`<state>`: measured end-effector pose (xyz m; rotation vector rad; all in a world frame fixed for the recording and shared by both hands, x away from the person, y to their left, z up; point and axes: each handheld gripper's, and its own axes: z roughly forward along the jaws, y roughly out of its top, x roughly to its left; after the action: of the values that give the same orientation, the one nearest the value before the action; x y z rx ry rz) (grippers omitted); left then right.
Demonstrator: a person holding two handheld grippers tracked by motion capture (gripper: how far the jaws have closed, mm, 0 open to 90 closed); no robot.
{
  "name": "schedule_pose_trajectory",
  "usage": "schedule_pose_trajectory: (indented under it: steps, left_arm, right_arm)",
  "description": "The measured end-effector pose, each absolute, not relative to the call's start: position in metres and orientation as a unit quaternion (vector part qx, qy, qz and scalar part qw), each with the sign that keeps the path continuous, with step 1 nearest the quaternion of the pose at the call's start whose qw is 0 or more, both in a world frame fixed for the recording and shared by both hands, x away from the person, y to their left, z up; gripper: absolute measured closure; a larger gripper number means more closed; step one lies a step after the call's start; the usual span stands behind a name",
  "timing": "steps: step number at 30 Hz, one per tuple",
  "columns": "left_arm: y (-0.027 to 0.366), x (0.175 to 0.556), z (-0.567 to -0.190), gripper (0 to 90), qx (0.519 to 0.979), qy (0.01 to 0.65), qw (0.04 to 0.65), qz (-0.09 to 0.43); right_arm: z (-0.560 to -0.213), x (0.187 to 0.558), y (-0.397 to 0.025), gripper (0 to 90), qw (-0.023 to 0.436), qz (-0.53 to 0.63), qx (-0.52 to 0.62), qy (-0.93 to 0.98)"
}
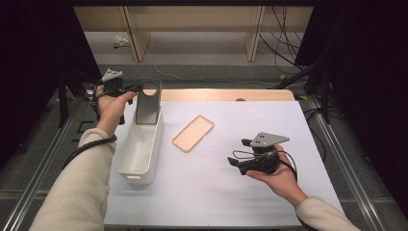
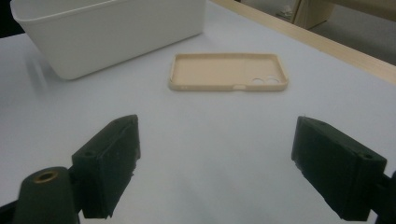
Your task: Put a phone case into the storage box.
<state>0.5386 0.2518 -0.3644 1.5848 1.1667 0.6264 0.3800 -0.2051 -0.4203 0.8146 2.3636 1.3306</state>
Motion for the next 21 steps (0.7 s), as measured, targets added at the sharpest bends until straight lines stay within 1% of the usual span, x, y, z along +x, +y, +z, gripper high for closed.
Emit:
schedule_pose_trajectory:
  steps: [21]
  left_arm:
    - [0.256, 0.544, -0.384, 81.9, 0.659, 0.503, 0.502, 0.247]
  right_arm:
    - [-0.421, 0.381, -0.205, 16.3, 0.151, 0.468, 0.286, 0.822]
